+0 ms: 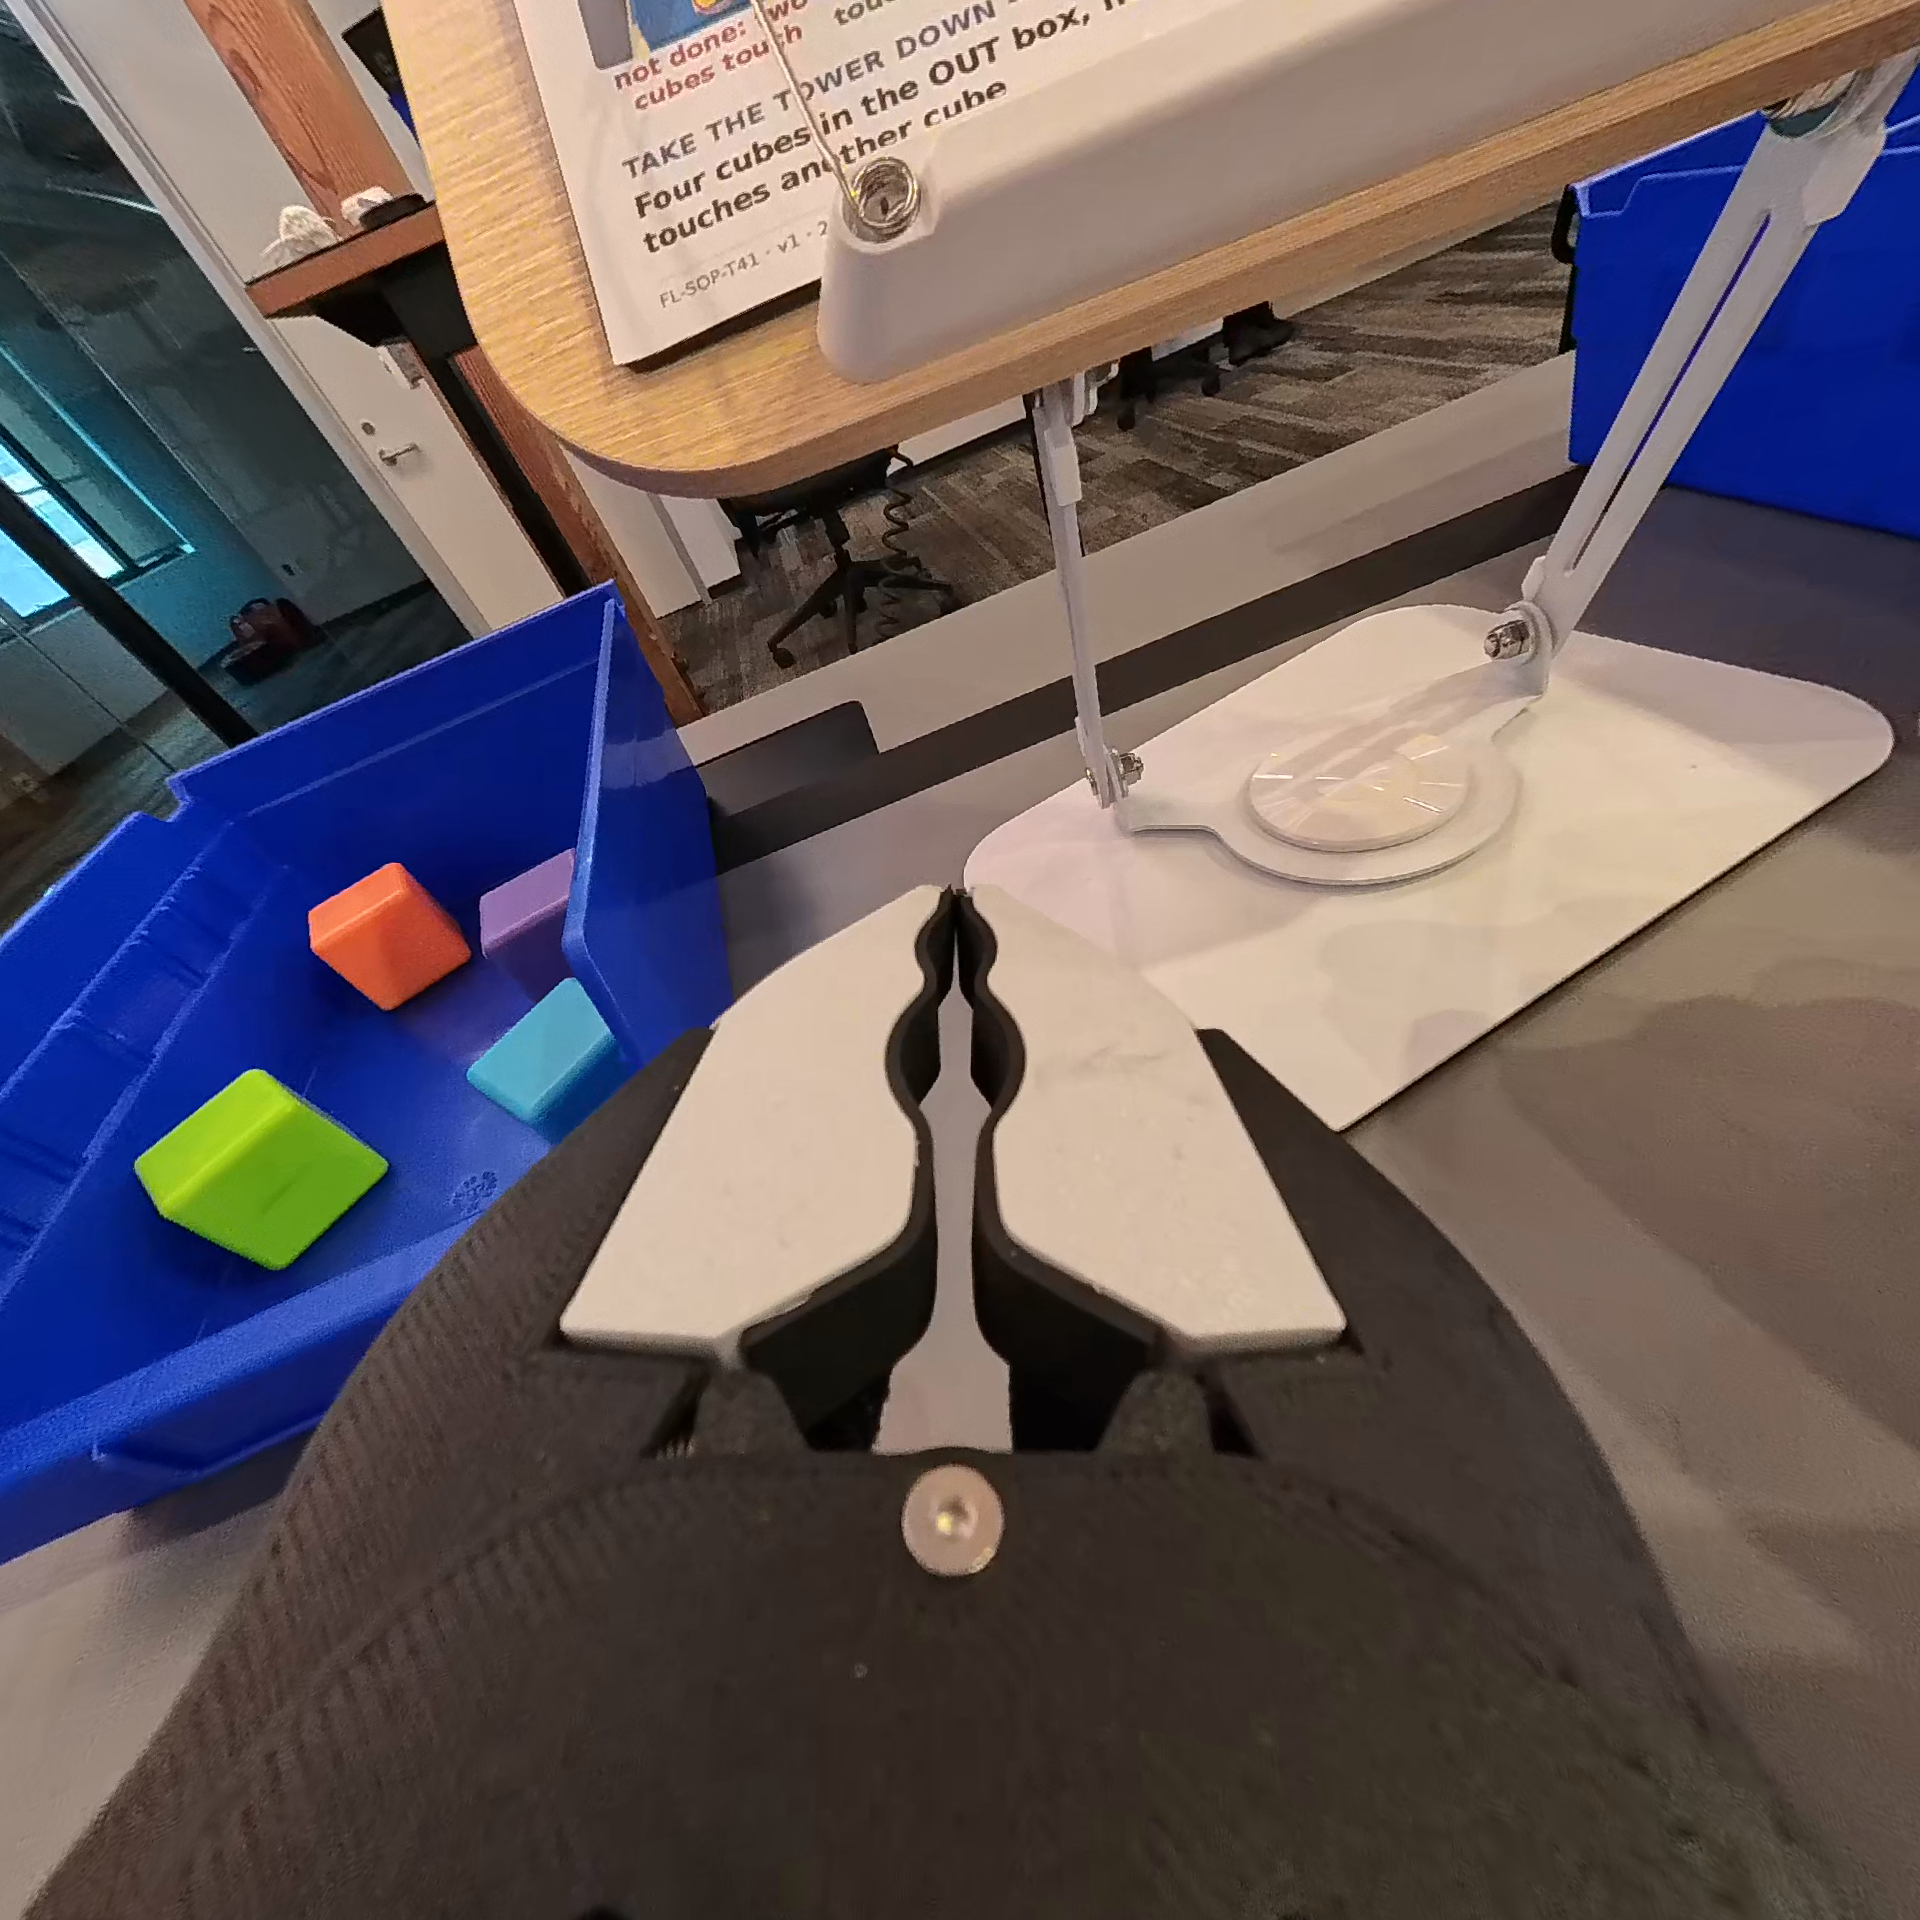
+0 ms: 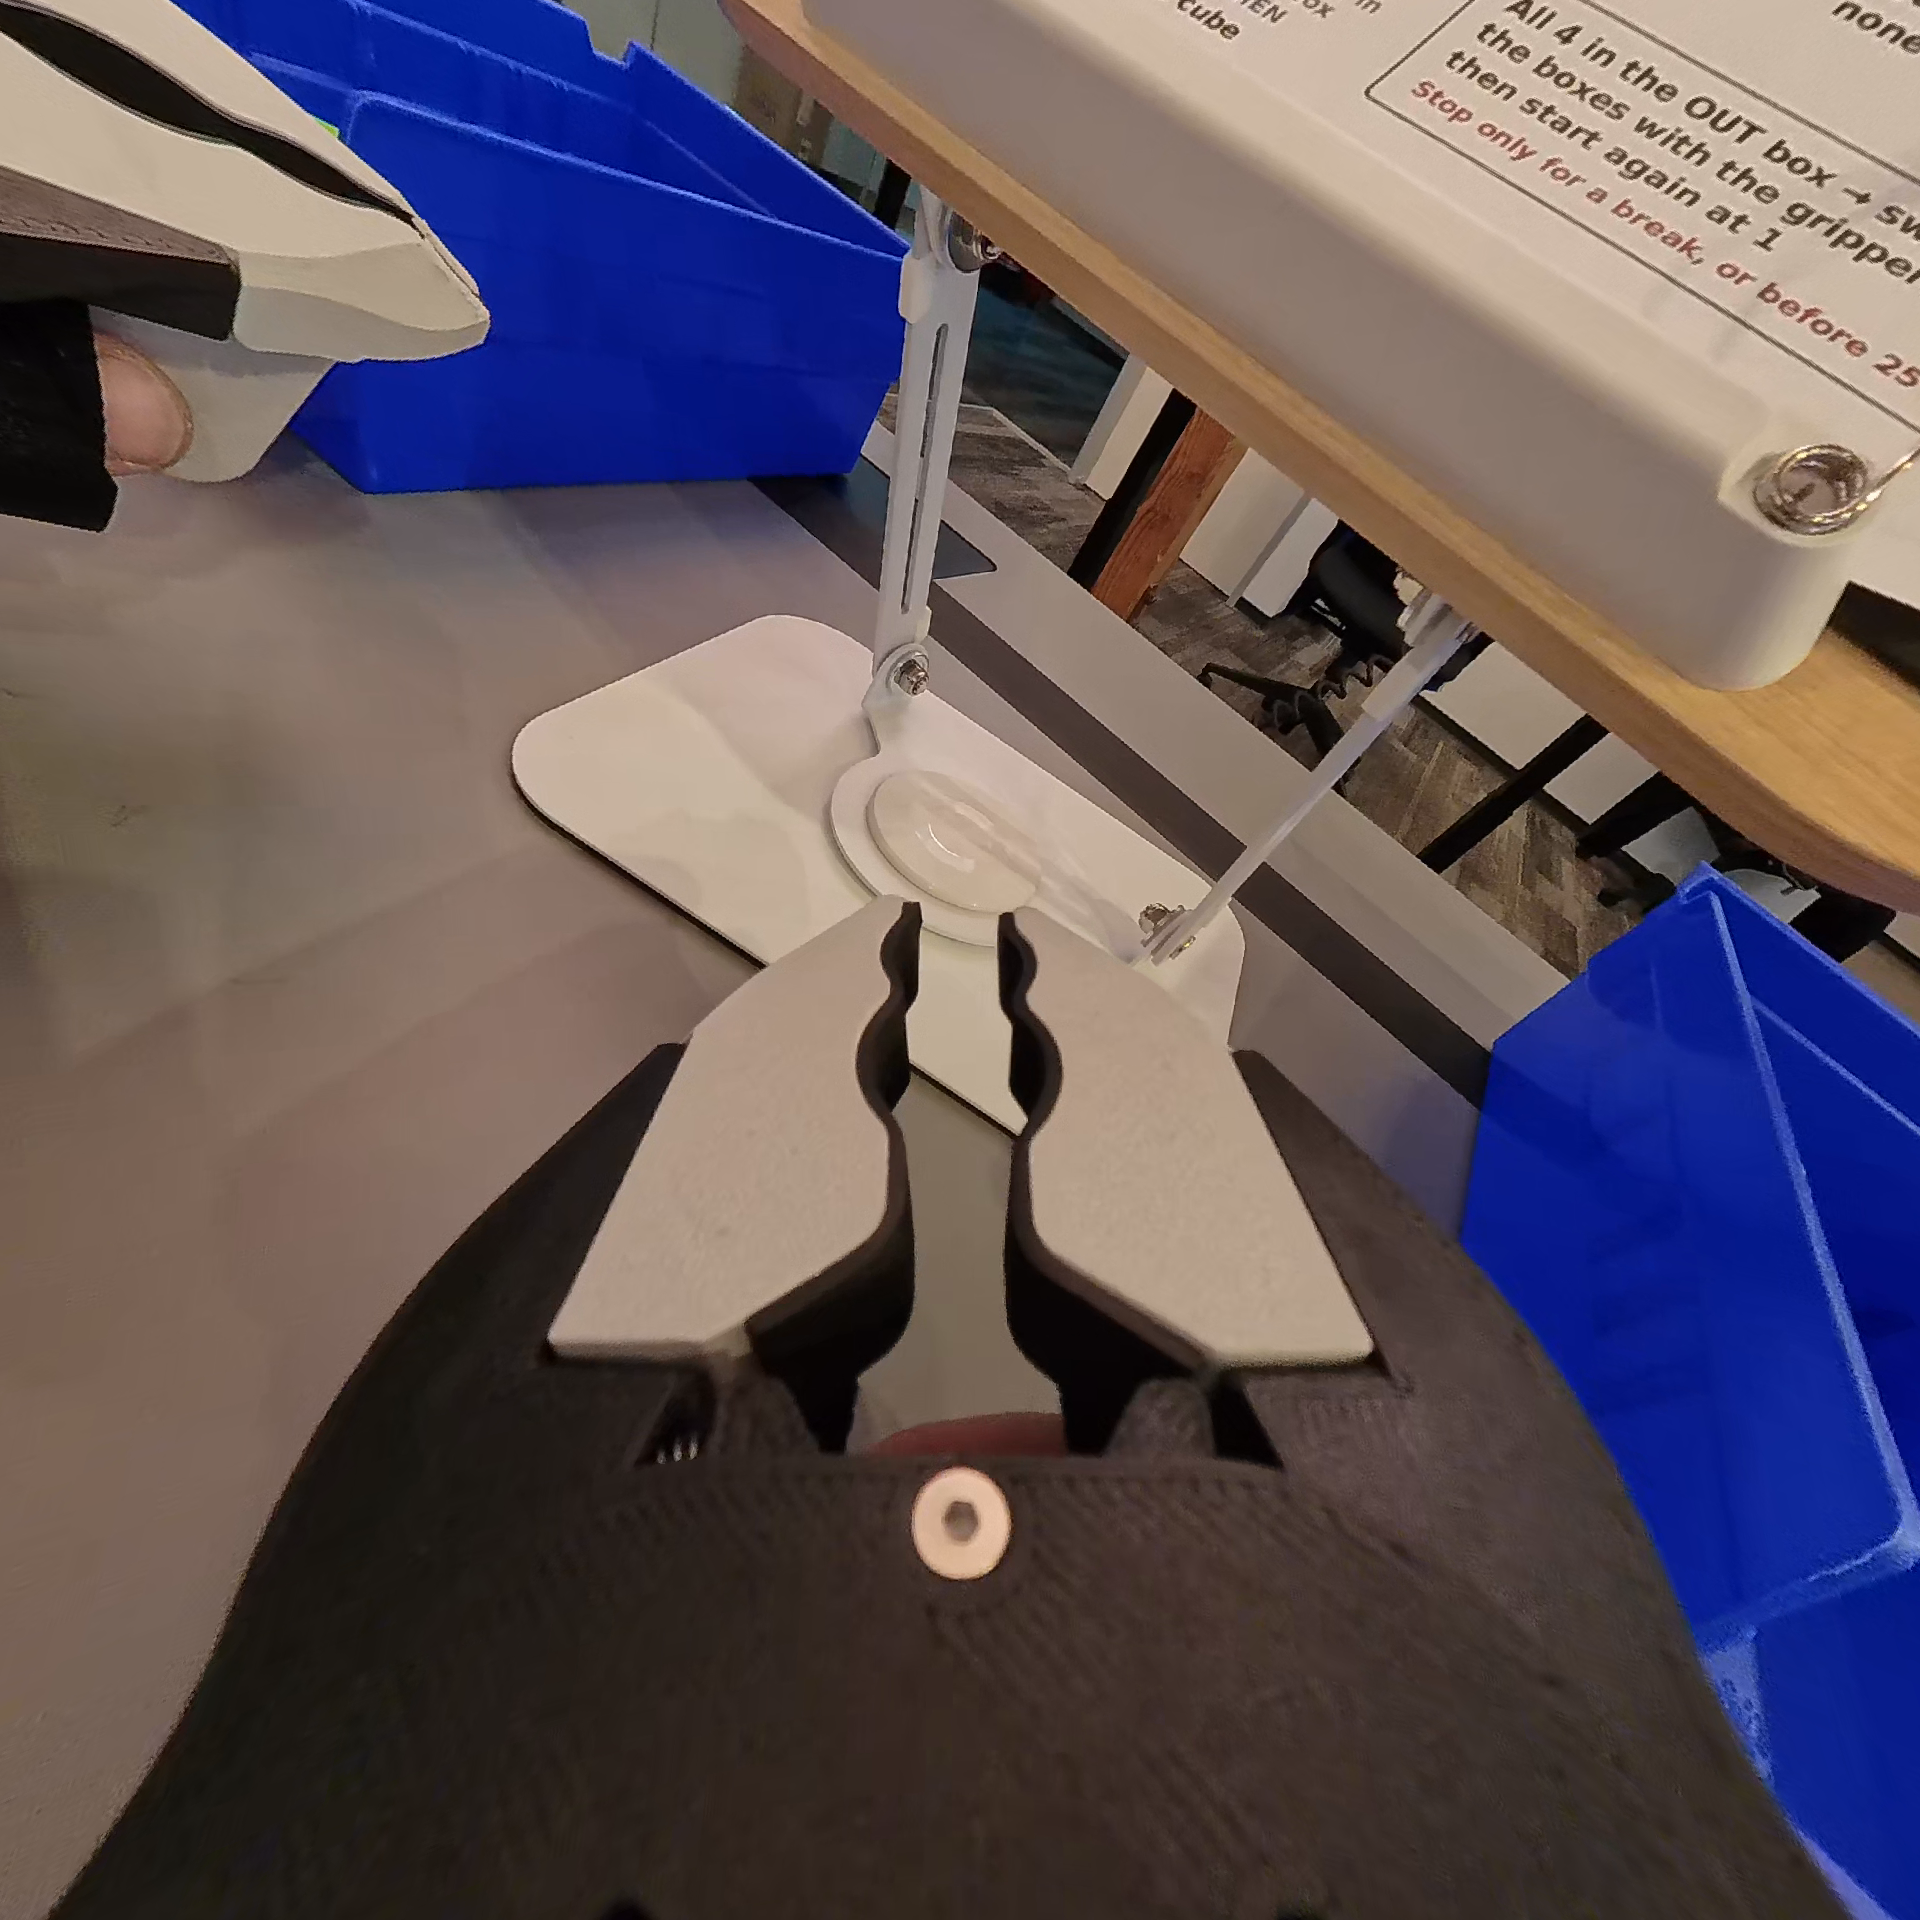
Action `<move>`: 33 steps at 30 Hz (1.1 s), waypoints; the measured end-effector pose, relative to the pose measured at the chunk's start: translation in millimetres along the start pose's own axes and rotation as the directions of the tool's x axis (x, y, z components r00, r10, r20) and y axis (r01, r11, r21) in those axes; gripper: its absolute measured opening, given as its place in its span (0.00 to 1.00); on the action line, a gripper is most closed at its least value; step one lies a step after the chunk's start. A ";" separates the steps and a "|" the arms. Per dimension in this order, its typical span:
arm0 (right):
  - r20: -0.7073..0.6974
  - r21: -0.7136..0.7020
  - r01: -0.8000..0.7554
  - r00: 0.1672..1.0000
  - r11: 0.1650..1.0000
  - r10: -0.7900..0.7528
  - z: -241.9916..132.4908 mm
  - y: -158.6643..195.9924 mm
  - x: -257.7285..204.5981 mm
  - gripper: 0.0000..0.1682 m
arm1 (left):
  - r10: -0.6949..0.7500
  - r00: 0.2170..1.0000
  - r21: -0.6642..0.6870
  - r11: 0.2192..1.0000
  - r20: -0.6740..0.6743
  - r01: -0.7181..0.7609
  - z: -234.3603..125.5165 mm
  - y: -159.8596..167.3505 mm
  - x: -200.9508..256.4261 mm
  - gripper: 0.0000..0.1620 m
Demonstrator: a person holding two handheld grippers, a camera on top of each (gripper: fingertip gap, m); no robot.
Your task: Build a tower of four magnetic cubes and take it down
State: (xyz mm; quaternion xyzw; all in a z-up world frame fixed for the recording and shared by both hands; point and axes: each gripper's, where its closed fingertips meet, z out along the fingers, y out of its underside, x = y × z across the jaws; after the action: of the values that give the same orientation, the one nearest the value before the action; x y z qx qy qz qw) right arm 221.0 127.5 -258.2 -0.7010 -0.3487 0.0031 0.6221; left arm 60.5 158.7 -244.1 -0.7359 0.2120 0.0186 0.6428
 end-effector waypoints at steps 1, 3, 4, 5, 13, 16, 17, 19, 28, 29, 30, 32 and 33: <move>0.000 0.000 0.000 1.000 1.000 0.000 0.0 0.1 0.1 0.09 | -0.001 1.000 0.000 1.000 0.001 0.001 0.0 0.1 -0.2 0.00; -0.001 0.000 0.000 1.000 1.000 0.000 0.1 0.0 0.3 0.09 | -0.001 1.000 -0.001 1.000 0.000 0.001 0.0 0.0 -0.1 0.00; 0.000 -0.001 0.000 1.000 1.000 0.000 0.2 0.1 0.2 0.09 | -0.001 1.000 -0.001 1.000 -0.002 0.001 0.0 0.1 0.1 0.00; -0.001 -0.001 0.001 1.000 1.000 -0.001 0.3 0.0 0.2 0.09 | 0.000 1.000 0.000 1.000 -0.002 0.000 0.0 0.1 0.3 0.00; -0.007 -0.002 0.003 1.000 1.000 -0.003 0.5 0.1 1.0 0.09 | 0.003 1.000 0.001 1.000 -0.009 -0.003 -0.4 -0.1 1.1 0.00; -0.014 -0.003 0.004 1.000 1.000 -0.004 0.7 0.1 1.9 0.10 | 0.005 1.000 0.005 1.000 -0.015 -0.005 -0.8 -0.7 2.0 0.00; -0.017 -0.003 0.003 1.000 1.000 -0.004 0.8 0.3 2.6 0.10 | 0.006 1.000 0.006 1.000 -0.016 -0.006 -0.9 -0.9 2.3 0.00; -0.024 -0.003 0.003 1.000 1.000 -0.003 1.0 0.4 3.8 0.09 | 0.009 1.000 0.007 1.000 -0.018 -0.009 -1.0 -0.9 2.7 0.00; -0.050 -0.003 0.001 0.999 1.000 -0.001 1.4 0.6 7.6 0.09 | 0.015 1.000 0.010 1.000 -0.025 -0.015 -1.4 -1.2 3.7 0.00; -0.050 -0.002 0.000 0.999 1.000 0.000 1.4 0.5 7.6 0.09 | 0.015 1.000 0.010 1.000 -0.026 -0.014 -1.4 -1.2 3.8 0.00; -0.050 -0.002 0.000 0.999 1.000 0.000 1.4 0.4 7.7 0.09 | 0.014 1.000 0.011 1.000 -0.027 -0.014 -1.5 -1.2 3.8 0.00; -0.052 -0.003 0.000 0.999 1.000 0.000 1.5 0.6 8.0 0.10 | 0.013 1.000 0.012 1.000 -0.027 -0.012 -1.7 -1.4 3.6 0.00; -0.052 -0.003 0.000 0.999 1.000 0.000 1.5 0.6 7.9 0.10 | 0.013 1.000 0.012 1.000 -0.029 -0.013 -1.7 -1.4 3.7 0.00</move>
State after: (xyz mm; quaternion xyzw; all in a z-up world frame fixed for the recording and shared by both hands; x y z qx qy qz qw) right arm 226.6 132.7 -255.6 -0.7017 -0.3324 -0.0158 0.6299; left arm 63.9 156.0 -243.6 -0.7308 0.2261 0.0108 0.6440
